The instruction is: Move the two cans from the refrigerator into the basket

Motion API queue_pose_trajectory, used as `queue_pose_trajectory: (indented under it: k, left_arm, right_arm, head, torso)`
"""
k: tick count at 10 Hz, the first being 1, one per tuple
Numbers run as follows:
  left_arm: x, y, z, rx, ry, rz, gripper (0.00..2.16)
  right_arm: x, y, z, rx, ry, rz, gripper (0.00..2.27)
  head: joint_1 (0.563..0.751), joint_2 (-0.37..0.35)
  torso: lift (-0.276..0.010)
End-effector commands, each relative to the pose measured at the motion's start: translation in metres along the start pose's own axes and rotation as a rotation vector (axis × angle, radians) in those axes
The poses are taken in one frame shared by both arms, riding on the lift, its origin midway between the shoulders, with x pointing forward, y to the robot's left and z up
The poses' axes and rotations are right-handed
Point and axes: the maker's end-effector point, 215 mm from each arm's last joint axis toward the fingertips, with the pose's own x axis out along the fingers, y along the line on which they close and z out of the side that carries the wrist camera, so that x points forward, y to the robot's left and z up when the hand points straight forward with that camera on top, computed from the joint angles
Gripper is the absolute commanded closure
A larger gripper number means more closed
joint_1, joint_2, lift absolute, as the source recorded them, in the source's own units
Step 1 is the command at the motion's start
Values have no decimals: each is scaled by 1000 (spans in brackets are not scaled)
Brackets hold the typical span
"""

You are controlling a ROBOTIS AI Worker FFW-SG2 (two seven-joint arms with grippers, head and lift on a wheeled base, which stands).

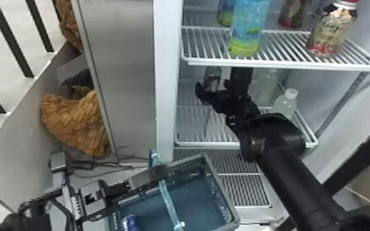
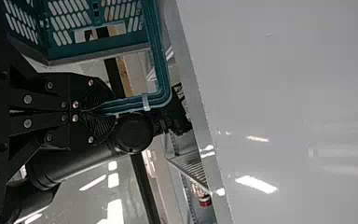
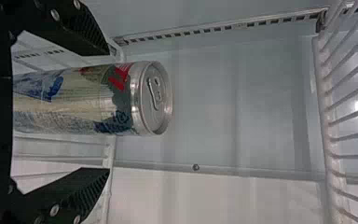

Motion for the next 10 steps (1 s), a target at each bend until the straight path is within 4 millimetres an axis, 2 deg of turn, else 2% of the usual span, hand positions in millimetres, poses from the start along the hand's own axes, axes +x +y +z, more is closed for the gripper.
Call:
queue_pose_trajectory:
  k: [1, 2, 3, 7, 10]
  left_arm:
    - [1, -1, -1, -2, 2, -3, 1210]
    - [1, -1, 0, -2, 1, -5, 1210]
    - [1, -1, 1, 0, -3, -5, 1210]
    - [1, -1, -1, -5, -3, -7, 1210]
    - [-1, 0, -2, -10, -7, -8, 1210]
  right_arm:
    - [1, 2, -6, 2, 25, 4, 651]
    - [1, 1, -8, -4, 28, 0, 1124]
    - [1, 4, -6, -22, 25, 3, 1283]
    - [-3, 8, 0, -43, -1, 9, 1282]
    - [-25, 23, 8, -65, -32, 28, 1282]
  head:
    - [695, -88]
    - [695, -85]
    - [695, -86]
    - [695, -81]
    - [695, -78]
  torso:
    - [-219]
    - [-219]
    - [-219]
    - [-219]
    - [-219]
